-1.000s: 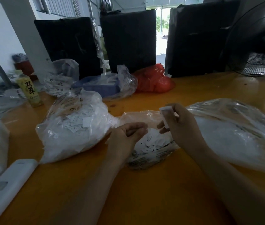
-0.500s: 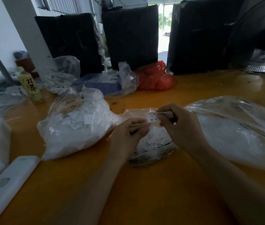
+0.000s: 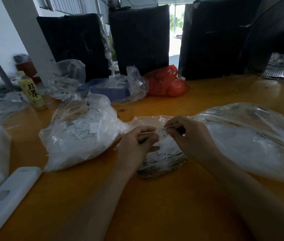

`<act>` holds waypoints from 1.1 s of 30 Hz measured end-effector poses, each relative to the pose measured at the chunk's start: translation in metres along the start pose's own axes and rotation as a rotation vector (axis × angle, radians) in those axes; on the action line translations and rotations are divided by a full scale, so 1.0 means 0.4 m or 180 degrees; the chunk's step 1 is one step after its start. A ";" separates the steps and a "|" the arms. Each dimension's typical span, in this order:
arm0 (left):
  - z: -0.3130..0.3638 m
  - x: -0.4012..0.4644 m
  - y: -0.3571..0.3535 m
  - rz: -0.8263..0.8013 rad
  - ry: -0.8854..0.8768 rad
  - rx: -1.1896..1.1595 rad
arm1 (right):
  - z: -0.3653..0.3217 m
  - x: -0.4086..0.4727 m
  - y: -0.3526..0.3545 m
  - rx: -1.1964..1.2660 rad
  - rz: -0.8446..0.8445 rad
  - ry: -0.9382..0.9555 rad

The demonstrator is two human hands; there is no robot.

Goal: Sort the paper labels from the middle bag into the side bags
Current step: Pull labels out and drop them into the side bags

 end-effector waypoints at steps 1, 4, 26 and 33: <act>0.002 0.000 0.002 0.0021 -0.0007 0.0016 | 0.002 0.000 -0.005 -0.0028 -0.0057 -0.0014; 0.002 0.000 0.009 0.0070 0.0005 0.0045 | 0.002 -0.002 -0.016 -0.0021 -0.0215 -0.0008; 0.006 -0.010 0.020 0.0209 0.0287 -0.0050 | 0.012 -0.018 -0.042 0.1058 -0.0230 -0.0680; 0.002 -0.007 0.028 0.0250 0.0371 -0.0131 | -0.002 -0.023 -0.059 0.1040 -0.0516 -0.0507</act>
Point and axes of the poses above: each hand's wrist, its own x-axis towards the middle knuckle, its own y-axis out of the back of the hand, z = x × y, the point moved 9 cm from there along x, towards the middle knuckle, and after that the axes turned 5 degrees about y, right-handed, at the moved point
